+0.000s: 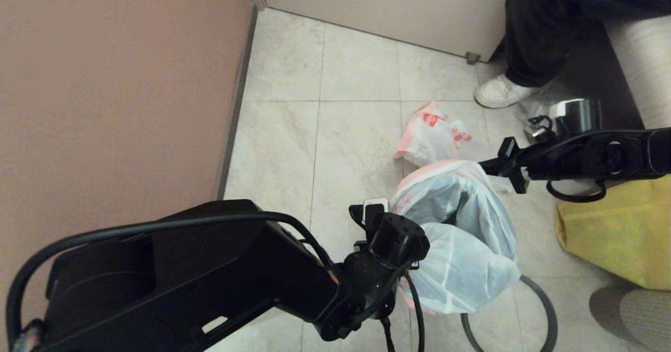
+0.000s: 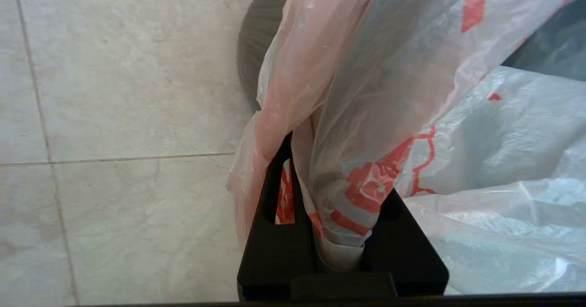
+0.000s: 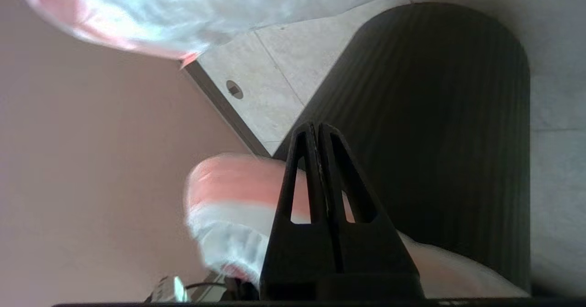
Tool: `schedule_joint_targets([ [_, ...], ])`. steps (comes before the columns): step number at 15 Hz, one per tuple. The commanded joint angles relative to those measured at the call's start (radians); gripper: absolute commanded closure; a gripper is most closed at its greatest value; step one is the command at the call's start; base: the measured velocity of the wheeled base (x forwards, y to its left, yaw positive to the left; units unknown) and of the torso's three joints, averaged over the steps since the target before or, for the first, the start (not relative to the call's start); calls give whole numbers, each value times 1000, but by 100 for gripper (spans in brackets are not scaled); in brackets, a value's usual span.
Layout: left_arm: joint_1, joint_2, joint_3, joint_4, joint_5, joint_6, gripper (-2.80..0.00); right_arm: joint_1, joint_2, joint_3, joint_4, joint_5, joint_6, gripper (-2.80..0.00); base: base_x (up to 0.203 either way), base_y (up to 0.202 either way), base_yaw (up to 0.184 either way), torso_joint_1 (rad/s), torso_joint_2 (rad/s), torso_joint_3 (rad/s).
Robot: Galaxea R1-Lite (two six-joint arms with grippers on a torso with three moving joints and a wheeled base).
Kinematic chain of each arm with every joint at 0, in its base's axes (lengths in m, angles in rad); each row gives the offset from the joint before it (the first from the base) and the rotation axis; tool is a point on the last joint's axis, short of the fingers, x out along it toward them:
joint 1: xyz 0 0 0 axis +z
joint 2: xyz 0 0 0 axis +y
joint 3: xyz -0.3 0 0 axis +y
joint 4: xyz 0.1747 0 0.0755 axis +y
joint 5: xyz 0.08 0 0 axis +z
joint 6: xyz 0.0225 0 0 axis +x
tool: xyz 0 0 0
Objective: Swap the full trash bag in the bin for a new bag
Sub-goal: Put the new garbage bag on the trash can
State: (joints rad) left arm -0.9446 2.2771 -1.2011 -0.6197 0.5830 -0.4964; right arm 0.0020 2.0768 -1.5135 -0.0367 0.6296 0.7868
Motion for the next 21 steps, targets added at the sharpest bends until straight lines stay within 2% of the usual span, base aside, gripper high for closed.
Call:
schedule_joint_targets([
  [1, 17, 11, -7, -5, 2, -3, 0, 6, -58, 2, 8, 5, 26, 0, 0, 0, 0, 0, 0, 0],
  [5, 117, 70, -59, -3, -12, -5, 0, -4, -314, 129, 26, 6, 51, 0, 0, 0, 0, 0, 0, 0],
  [6, 140, 81, -70, -2, -22, -6, -280, -15, -379, 182, 28, 6, 58, 0, 0, 0, 0, 0, 0, 0],
  [9, 156, 108, -76, -5, -32, -7, -280, -43, -530, 352, 28, 6, 75, 0, 0, 0, 0, 0, 0, 0],
  [11, 164, 69, -65, -4, -33, -7, -280, -55, -593, 421, 28, 6, 76, 0, 0, 0, 0, 0, 0, 0],
  [14, 151, -103, -15, 13, -63, -4, -280, -60, -661, 485, 31, 6, 78, 0, 0, 0, 0, 0, 0, 0],
  [16, 123, -193, 6, 79, -73, -4, -280, -60, -679, 505, 34, 6, 77, 0, 0, 0, 0, 0, 0, 0],
  [19, 87, -281, 14, 163, -78, -4, -280, -60, -681, 513, 55, 5, 77, 0, 0, 0, 0, 0, 0, 0],
  [21, 104, -280, 4, 160, -78, -5, -280, -57, -675, 518, 52, 5, 77, 0, 0, 0, 0, 0, 0, 0],
])
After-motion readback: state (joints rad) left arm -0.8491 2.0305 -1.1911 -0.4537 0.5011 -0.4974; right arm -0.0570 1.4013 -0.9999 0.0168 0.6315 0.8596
